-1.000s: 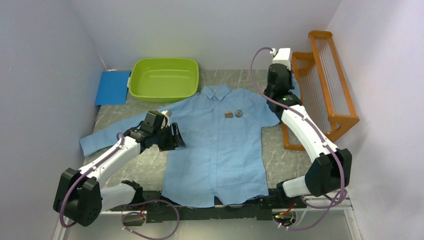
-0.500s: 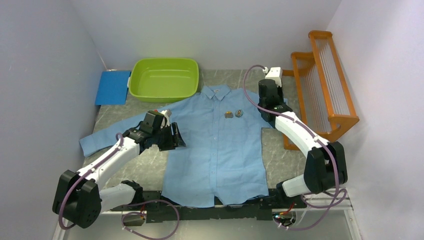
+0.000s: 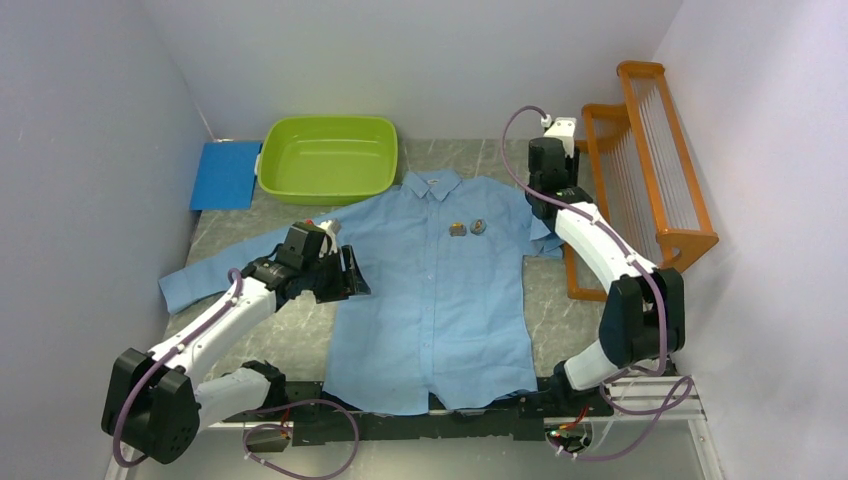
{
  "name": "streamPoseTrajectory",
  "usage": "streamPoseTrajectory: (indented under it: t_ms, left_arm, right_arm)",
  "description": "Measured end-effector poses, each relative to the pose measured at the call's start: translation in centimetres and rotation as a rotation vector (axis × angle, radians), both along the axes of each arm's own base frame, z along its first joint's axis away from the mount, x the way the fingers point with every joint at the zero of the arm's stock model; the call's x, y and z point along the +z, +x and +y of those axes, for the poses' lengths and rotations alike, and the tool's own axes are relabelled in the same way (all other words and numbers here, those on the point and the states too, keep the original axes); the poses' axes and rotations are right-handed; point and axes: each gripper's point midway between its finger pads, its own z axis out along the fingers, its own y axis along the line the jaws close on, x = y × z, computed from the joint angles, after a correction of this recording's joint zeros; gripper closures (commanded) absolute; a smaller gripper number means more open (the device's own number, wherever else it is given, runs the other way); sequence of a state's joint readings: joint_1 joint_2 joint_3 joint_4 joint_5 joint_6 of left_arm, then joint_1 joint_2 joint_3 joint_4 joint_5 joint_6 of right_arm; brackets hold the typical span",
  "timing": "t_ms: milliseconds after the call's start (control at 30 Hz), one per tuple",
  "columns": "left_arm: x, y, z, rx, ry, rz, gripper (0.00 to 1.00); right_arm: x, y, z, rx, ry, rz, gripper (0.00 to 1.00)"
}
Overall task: Pin the brooch onto the clothing
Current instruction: Flatten out the clothes at the center of the board.
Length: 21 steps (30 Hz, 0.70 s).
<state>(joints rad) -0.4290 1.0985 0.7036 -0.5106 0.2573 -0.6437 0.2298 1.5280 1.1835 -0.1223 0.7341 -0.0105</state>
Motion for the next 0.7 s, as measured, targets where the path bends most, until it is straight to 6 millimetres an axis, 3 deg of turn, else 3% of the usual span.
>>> streamPoseTrajectory:
  t_ms: [200, 433, 567, 700]
  left_arm:
    - [0.1, 0.2, 0.0, 0.001, -0.007, -0.006, 0.29]
    - [0.2, 1.2, 1.1, 0.041, -0.014, -0.01, 0.28]
    - [0.4, 1.8, 2.0, 0.064, -0.027, -0.013, 0.28]
    - [0.5, 2.2, 2.6, 0.082, -0.041, -0.01, 0.28]
  right_arm:
    - [-3.1, -0.7, 3.6, 0.137, 0.192, 0.048, 0.73]
    - [-10.0, -4.2, 7.3, 0.228, 0.431, 0.178, 0.76]
    - [-12.5, -5.9, 7.3, 0.185, 0.477, 0.251, 0.86]
    - [-14.0, -6.4, 4.7, 0.047, 0.479, 0.278, 0.85]
